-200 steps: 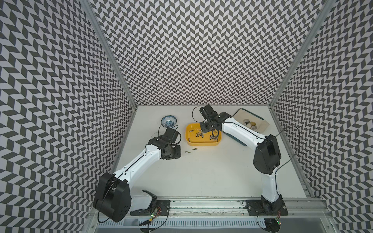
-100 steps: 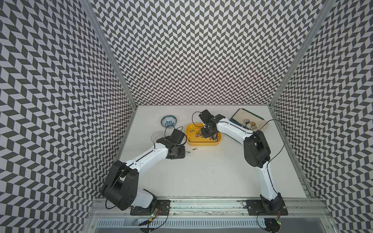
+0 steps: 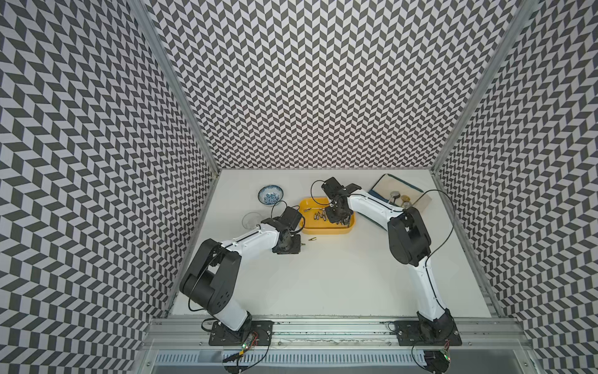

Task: Put the bit on the desktop into the storage box
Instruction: Place the screwdriver bit in the storage box, then adjust the storage box at the center of the board.

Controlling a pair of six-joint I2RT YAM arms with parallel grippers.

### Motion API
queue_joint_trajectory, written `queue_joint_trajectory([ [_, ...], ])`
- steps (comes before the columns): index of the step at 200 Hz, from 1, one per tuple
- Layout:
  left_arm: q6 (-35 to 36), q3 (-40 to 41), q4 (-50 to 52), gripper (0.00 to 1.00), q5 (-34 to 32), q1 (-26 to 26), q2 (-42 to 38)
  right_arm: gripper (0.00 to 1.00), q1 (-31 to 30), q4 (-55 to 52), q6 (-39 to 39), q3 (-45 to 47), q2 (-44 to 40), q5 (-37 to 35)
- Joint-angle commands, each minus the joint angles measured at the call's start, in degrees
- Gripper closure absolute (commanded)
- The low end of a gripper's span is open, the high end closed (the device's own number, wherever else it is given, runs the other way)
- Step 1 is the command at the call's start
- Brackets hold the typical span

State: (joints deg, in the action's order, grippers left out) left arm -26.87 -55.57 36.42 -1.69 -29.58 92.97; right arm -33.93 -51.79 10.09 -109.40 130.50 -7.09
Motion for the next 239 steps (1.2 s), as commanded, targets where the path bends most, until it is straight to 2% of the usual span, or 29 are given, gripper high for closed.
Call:
queue_joint_trajectory([
  [1, 1.67, -3.09, -0.31, 0.60, -1.67, -1.06, 2.43, 0.83, 0.27, 0.11, -0.07, -1.69, 1.21, 0.25],
  [53, 2.15, -4.42, -0.50, 0.60, -2.68, -2.18, 6.27, 0.75, 0.71, 0.02, -0.16, -1.87, 1.06, 0.20],
  [167, 3.63, -10.20, 0.31, 0.60, -4.59, -2.67, 12.14, 0.71, 1.50, -1.03, -0.59, -1.86, -2.14, -0.12],
  [206, 4.02, -12.14, 0.14, 0.60, -4.83, -2.67, 13.41, 0.63, 1.76, -1.29, -0.77, -1.95, -3.03, -0.12],
  [239, 6.13, -13.17, -0.09, 0.60, -4.23, -2.76, 14.38, 0.62, 1.94, -1.47, -0.77, -1.95, -3.84, -0.12],
])
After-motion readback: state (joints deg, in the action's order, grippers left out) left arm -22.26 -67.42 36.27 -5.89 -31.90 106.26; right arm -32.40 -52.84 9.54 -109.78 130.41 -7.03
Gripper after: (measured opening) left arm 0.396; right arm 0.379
